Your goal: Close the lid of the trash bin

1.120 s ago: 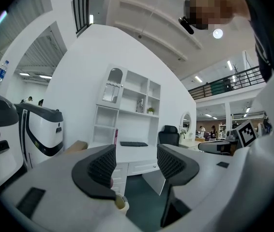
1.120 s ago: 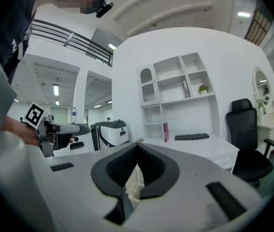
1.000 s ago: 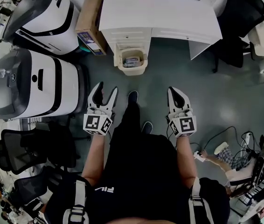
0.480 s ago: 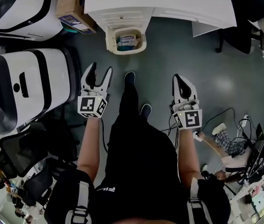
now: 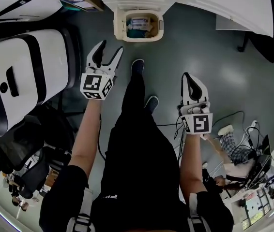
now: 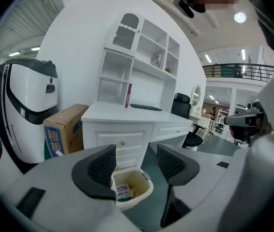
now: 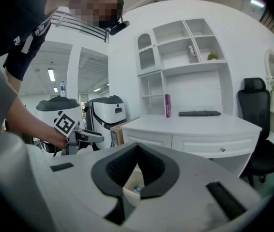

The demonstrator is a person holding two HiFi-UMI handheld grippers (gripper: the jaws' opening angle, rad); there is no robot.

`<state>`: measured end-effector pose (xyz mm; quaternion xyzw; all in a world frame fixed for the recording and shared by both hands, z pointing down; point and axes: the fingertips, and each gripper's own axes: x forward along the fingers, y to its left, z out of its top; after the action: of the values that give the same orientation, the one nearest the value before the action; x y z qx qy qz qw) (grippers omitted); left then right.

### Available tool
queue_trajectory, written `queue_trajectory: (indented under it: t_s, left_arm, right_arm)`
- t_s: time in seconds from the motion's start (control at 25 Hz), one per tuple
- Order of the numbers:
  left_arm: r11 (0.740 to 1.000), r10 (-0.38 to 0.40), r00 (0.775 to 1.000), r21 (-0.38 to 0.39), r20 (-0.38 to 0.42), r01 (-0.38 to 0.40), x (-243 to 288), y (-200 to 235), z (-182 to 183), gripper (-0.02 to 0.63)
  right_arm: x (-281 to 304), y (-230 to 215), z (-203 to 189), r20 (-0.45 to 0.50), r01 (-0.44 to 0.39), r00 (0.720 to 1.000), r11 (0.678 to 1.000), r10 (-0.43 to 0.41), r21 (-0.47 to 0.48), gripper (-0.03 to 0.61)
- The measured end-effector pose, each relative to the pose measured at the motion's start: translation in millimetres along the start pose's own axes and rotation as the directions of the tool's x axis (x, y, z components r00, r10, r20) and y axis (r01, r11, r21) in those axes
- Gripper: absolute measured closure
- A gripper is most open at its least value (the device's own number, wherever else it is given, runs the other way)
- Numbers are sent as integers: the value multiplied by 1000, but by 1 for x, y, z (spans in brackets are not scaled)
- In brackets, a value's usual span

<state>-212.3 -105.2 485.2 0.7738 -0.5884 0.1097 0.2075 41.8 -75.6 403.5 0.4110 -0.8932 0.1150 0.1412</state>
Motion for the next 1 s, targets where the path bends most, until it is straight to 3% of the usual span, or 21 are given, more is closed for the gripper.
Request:
queue_trajectory:
  t_s: [0.44, 1.0]
  left_arm:
    - [998, 49, 997, -31, -53, -51, 74, 62, -77, 342]
    - [998, -21, 992, -66, -123, 13, 120, 70, -144, 333]
  right_arm:
    - [34, -2, -81, -60, 1, 998, 999, 2, 49, 572]
    - [51, 6, -134, -113, -15, 993, 996, 25, 87, 573]
